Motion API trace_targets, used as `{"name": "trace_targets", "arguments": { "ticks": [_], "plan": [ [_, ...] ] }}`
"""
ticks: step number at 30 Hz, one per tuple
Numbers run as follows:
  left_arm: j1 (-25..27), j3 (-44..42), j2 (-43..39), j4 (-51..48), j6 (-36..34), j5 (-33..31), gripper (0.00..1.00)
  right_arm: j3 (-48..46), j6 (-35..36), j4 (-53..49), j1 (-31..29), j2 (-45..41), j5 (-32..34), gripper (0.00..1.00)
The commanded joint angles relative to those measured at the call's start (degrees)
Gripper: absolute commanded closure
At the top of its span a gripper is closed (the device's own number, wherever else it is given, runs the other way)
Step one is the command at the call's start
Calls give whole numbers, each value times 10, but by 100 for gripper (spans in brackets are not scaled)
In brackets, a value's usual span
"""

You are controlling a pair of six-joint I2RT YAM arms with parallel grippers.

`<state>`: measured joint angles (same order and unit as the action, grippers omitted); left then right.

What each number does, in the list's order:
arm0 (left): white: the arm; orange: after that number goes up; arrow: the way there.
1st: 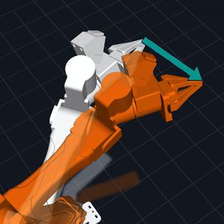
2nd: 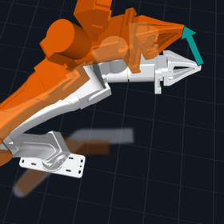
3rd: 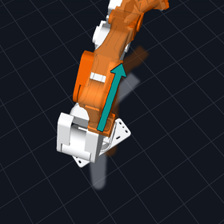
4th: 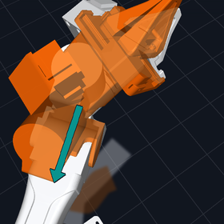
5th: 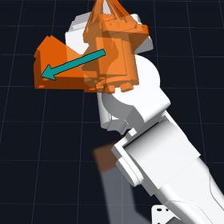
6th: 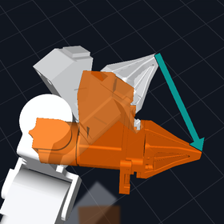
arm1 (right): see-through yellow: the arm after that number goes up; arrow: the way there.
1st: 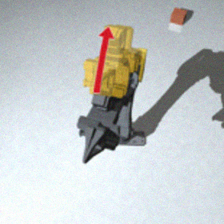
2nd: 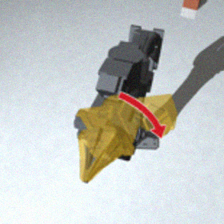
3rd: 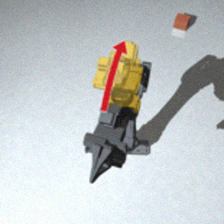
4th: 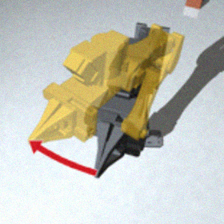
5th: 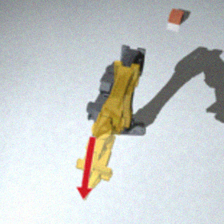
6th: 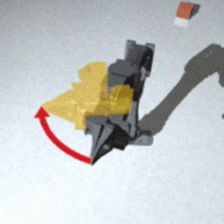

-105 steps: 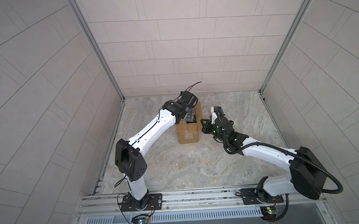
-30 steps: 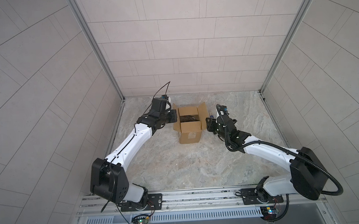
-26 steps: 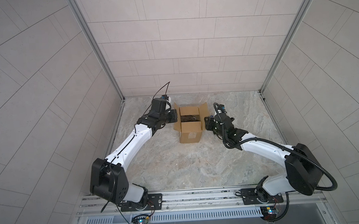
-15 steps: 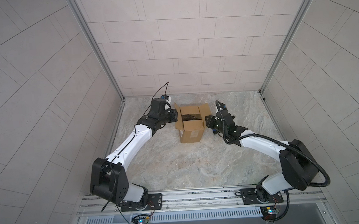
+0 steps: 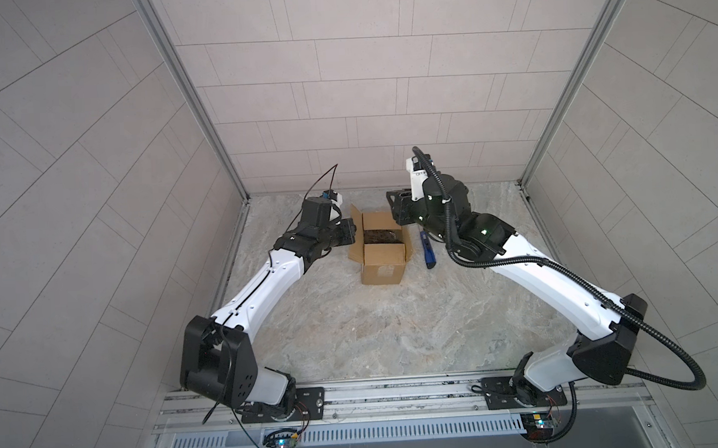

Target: Unpack the express box

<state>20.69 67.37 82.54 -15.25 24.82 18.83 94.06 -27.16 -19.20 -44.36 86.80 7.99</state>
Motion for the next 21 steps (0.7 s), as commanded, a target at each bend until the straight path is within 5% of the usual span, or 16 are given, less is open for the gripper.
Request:
{"name": "trace_targets", "arguments": {
  "ticks": [1,9,21],
  "plan": [
    [1,-5,-27,25,2,10,100,-2,-4,-46,-12,54,-24,55],
    [5,-29,-67,68,5,22,100,-69,-11,-51,-7,86,13,56],
    [39,-40,-78,97,-14,21,100,-216,-46,17,16,21,33,54]
  ]
}}
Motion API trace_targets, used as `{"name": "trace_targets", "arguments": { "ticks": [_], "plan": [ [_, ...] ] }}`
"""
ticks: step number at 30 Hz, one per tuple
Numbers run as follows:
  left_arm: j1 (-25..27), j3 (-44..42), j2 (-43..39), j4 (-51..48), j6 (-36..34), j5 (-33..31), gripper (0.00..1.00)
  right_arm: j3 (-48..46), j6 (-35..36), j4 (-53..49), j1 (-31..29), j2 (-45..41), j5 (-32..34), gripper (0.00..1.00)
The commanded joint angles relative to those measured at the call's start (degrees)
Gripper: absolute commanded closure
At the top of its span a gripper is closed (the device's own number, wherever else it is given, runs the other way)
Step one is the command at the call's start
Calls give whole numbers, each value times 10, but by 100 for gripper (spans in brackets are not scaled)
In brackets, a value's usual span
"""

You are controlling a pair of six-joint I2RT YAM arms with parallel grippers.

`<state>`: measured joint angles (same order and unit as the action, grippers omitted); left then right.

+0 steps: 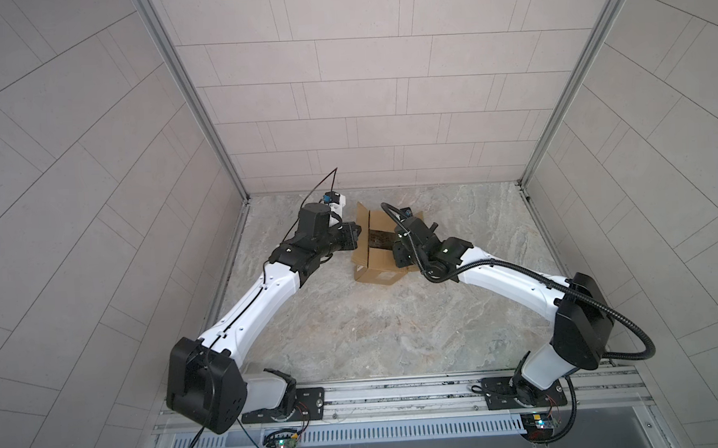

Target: Unpack the express box

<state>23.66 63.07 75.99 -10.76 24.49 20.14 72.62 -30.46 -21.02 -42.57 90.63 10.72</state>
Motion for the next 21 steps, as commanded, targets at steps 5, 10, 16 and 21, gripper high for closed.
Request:
{"name": "trace_targets", "arguments": {
  "ticks": [5,10,16,21],
  "plan": [
    [22,6,-3,56,-10,8,100,6,-32,74,-2,9,-17,53],
    [27,4,-1,62,-8,11,100,5,-64,92,-1,47,-13,49],
    [28,-2,-4,73,1,17,100,-21,-102,145,-1,72,11,38],
    [28,-3,-3,79,5,22,100,-22,-122,184,-1,102,31,36]
  ]
}}
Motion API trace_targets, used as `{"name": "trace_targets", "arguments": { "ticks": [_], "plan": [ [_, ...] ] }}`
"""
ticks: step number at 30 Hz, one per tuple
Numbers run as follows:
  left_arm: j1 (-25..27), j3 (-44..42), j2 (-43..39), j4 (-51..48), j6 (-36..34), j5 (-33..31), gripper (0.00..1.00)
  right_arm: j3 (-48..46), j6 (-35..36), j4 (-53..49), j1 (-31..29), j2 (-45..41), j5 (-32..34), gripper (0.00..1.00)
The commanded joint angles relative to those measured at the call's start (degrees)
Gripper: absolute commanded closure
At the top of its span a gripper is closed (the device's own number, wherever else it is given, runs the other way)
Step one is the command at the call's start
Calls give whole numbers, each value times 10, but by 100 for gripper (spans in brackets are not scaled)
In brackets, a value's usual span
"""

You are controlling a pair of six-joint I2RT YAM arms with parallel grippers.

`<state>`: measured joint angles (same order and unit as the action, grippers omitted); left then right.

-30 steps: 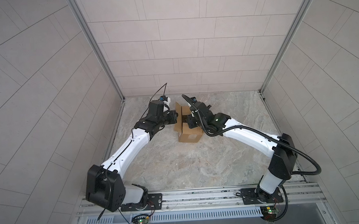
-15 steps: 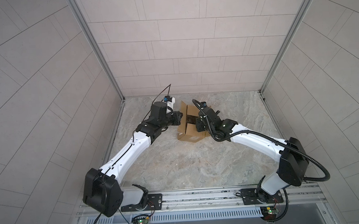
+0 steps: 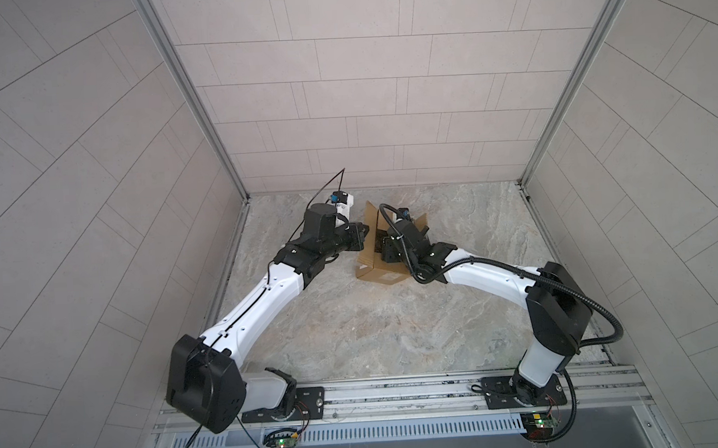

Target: Unpack the express box

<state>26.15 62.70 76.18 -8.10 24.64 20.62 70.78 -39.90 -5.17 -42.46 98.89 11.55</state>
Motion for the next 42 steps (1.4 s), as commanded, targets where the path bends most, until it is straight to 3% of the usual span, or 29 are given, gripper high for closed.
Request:
{"name": "trace_targets", "arguments": {
  "ticks": [1,12,17,20,24,26,32,42],
  "plan": [
    [3,-1,-5,54,4,17,100,-1,-36,29,-2,25,30,35],
    [3,-2,-2,59,10,27,100,21,-112,47,-6,107,107,25],
    [3,-5,-8,54,7,19,100,37,-134,54,-5,147,99,26],
    [4,-8,-10,49,4,14,100,44,-132,58,-5,157,94,35],
    [3,-15,-16,36,0,-9,100,35,-102,95,-6,144,85,88],
    [2,-18,-18,28,1,-26,100,38,-79,98,-7,131,83,98],
    [-7,-15,-15,-17,22,-91,100,49,-13,111,-11,76,48,100],
    [-18,-9,-6,-37,37,-116,100,59,26,115,-26,-22,0,100]
  ]
}}
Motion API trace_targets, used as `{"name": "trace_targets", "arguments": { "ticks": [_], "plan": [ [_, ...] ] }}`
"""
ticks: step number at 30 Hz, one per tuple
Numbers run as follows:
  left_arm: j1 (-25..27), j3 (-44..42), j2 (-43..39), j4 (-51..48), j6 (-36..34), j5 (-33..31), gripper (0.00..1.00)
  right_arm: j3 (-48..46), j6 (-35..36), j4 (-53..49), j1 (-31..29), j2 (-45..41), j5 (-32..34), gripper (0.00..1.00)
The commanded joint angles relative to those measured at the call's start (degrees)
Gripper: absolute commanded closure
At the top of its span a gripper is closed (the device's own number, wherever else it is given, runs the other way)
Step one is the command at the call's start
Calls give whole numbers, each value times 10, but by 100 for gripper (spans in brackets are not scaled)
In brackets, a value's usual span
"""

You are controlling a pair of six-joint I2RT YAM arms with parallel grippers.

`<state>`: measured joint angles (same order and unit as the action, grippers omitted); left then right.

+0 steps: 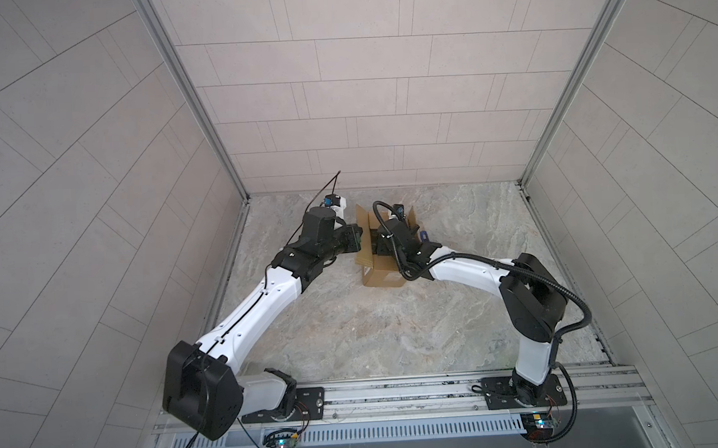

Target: Unpack the express box

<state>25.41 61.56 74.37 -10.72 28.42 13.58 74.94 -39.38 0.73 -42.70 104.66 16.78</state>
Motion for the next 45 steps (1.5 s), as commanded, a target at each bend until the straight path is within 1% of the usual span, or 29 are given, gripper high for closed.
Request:
{"name": "trace_targets", "arguments": {
  "ticks": [1,9,18,27,35,40,45],
  "plan": [
    [-10,3,13,-14,0,-49,100,18,20,56,-25,-87,-59,100],
    [-18,5,28,-27,10,-57,100,26,18,53,-32,-125,-96,100],
    [-22,31,49,-64,22,-76,100,50,29,40,-42,-162,-102,100],
    [-21,41,54,-82,25,-90,100,93,38,42,-42,-175,-106,100],
    [-24,44,53,-95,16,-103,100,99,43,45,-42,-189,-102,100],
    [-32,47,56,-111,10,-120,100,121,70,41,-41,-219,-92,100],
    [-48,62,56,-123,7,-125,100,131,96,9,-34,-267,-72,100]
  ]
}}
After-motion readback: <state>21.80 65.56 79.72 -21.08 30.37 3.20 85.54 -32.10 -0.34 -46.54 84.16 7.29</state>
